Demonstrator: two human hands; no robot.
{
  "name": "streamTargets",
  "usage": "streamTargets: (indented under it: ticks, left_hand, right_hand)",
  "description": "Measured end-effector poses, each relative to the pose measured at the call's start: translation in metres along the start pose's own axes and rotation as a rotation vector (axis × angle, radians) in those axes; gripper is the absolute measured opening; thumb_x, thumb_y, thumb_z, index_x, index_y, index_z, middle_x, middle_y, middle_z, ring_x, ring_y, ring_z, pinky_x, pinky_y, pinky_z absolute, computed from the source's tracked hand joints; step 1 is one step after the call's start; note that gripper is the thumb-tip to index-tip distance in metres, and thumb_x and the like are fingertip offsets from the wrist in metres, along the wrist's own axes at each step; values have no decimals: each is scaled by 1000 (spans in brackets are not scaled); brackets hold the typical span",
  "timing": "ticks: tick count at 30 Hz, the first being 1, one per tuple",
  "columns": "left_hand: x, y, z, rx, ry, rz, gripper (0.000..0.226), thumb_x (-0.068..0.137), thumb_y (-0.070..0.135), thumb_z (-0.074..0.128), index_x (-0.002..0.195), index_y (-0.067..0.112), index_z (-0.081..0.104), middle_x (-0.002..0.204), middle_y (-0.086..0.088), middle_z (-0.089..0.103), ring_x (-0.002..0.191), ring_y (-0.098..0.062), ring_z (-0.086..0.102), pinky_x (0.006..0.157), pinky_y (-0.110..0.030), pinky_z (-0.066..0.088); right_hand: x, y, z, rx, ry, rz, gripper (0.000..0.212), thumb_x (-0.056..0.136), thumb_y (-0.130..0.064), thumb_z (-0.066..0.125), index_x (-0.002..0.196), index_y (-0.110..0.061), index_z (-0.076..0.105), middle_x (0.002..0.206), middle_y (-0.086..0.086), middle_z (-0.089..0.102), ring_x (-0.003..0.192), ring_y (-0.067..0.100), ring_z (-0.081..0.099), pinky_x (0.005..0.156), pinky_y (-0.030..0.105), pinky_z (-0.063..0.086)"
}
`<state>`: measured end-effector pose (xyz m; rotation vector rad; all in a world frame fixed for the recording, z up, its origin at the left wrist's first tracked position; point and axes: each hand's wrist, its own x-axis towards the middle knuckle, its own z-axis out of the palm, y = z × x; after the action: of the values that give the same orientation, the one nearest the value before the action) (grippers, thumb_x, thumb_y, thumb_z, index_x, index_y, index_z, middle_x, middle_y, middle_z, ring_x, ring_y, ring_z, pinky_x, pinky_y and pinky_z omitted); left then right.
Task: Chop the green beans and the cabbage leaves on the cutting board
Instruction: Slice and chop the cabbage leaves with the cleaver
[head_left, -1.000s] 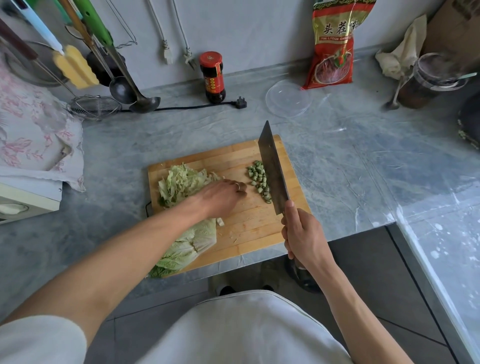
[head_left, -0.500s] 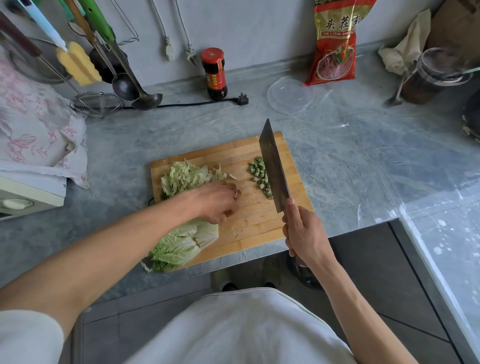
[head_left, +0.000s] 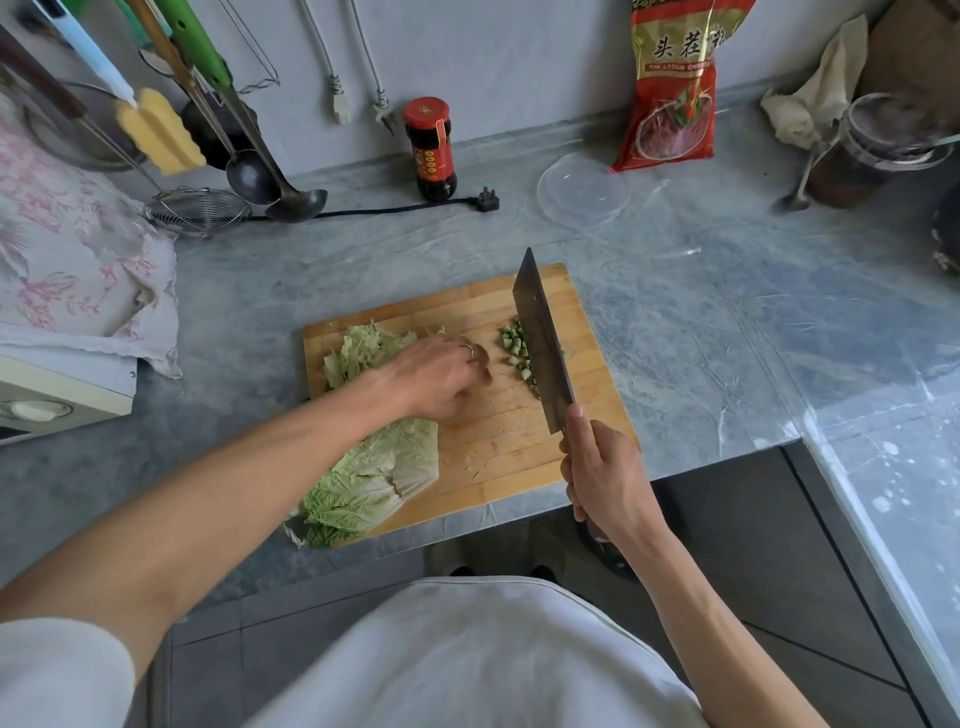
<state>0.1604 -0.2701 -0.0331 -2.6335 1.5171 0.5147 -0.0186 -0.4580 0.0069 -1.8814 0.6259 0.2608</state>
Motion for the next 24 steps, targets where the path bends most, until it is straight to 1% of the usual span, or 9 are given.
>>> streamTargets:
  ticks: [3, 6, 8, 11, 14, 17, 20, 22, 24]
  left_hand:
    - [4, 6, 14, 52, 40, -61, 46, 95, 14, 52, 141, 21, 52, 155, -4, 40, 140, -23, 43, 115, -42, 38]
    - [-6, -4, 26, 57, 84, -105, 32, 97, 13, 54, 129, 16, 63, 149, -3, 48, 136, -22, 47, 116, -40, 37]
    - [-15, -7, 28, 23, 141, -103, 24, 97, 21, 58, 118, 18, 69, 142, -1, 57, 134, -20, 50, 115, -39, 38]
    - [-28, -3, 30, -63, 279, -98, 23, 97, 25, 60, 113, 17, 73, 134, -3, 63, 131, -22, 53, 116, -41, 36]
    - [-49, 10, 32, -230, 494, -168, 19, 94, 19, 64, 108, 12, 74, 122, -7, 69, 117, -24, 62, 105, -44, 48]
    - [-77, 22, 40, -416, 611, -302, 16, 91, 12, 65, 103, 7, 74, 107, -4, 72, 97, -19, 69, 86, -38, 59]
    - [-100, 39, 55, -437, 640, -430, 14, 87, 18, 70, 97, 10, 74, 96, 0, 70, 80, -18, 67, 65, -37, 59]
    - [-108, 55, 70, -417, 591, -477, 20, 82, 27, 76, 95, 12, 74, 94, 0, 68, 77, -21, 66, 64, -35, 57]
    - [-110, 66, 80, -395, 504, -491, 33, 77, 33, 81, 102, 13, 72, 101, 0, 68, 82, -23, 67, 72, -36, 57]
  right_hand:
    - [2, -3, 0, -30, -7, -36, 68, 97, -62, 30, 92, -1, 60, 64, 17, 57, 52, 30, 52, 53, 37, 45]
    - [2, -5, -2, -47, -20, -55, 65, 98, -60, 30, 93, -1, 60, 64, 15, 57, 51, 27, 51, 52, 34, 43]
    - [3, -6, -2, -53, -17, -63, 66, 98, -60, 30, 93, -1, 60, 66, 15, 57, 54, 29, 52, 55, 37, 45]
    - [4, -7, 2, -67, -33, -62, 67, 98, -60, 30, 92, -1, 60, 66, 16, 58, 55, 30, 53, 55, 38, 46]
    - [2, -7, 7, -71, -66, -43, 67, 96, -61, 31, 92, -1, 61, 61, 14, 56, 48, 26, 51, 48, 32, 41]
    - [1, -8, 11, -64, -86, -35, 65, 96, -61, 32, 91, -3, 61, 61, 12, 55, 47, 24, 49, 47, 31, 40]
    - [0, -10, 18, -69, -93, -17, 59, 97, -62, 31, 87, -11, 59, 62, 14, 56, 49, 27, 51, 47, 32, 42]
    - [-2, -10, 23, -72, -98, -15, 58, 96, -63, 31, 85, -12, 57, 61, 14, 56, 49, 29, 52, 48, 35, 44]
    - [-5, -10, 28, -72, -101, -12, 56, 98, -61, 32, 82, -13, 56, 59, 12, 55, 47, 27, 51, 47, 35, 44]
